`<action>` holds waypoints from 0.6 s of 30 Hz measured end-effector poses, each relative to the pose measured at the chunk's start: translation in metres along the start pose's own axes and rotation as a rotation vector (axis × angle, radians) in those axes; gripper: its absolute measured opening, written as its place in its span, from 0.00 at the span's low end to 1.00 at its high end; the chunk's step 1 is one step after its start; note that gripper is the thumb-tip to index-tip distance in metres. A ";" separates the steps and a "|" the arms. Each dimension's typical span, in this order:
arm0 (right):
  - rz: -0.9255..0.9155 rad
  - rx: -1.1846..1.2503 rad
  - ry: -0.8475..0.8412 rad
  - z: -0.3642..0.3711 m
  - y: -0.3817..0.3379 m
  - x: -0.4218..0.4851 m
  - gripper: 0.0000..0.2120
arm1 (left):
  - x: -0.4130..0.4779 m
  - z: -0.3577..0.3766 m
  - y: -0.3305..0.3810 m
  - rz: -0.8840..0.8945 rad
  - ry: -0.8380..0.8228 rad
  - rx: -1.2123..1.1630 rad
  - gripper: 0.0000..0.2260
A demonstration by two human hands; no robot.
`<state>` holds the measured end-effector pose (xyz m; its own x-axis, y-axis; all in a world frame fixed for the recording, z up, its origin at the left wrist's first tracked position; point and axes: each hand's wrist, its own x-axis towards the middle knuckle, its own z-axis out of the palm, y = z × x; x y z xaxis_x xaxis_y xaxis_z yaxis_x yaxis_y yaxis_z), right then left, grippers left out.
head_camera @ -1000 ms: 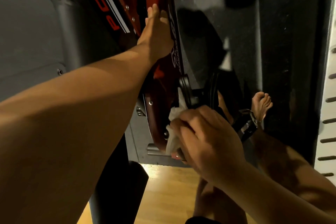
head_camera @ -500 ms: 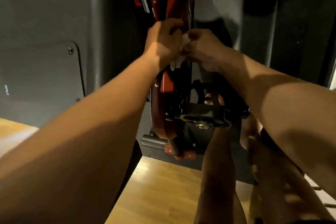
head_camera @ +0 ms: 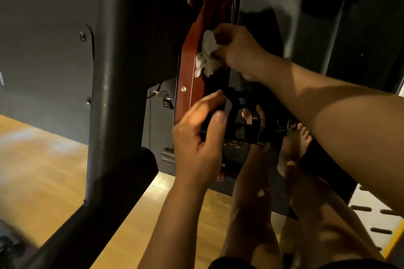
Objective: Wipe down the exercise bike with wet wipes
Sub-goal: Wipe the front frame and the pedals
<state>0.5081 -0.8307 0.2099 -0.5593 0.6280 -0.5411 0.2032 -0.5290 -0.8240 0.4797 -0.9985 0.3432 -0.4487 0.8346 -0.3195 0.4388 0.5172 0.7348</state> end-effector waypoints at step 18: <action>-0.005 0.185 -0.127 -0.005 0.009 -0.017 0.03 | 0.060 0.002 0.023 -0.065 -0.399 0.120 0.09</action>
<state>0.5238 -0.8431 0.2114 -0.6589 0.5600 -0.5022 0.0562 -0.6291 -0.7753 0.4650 -0.9359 0.3398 -0.1522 0.7956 -0.5863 0.5176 0.5696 0.6385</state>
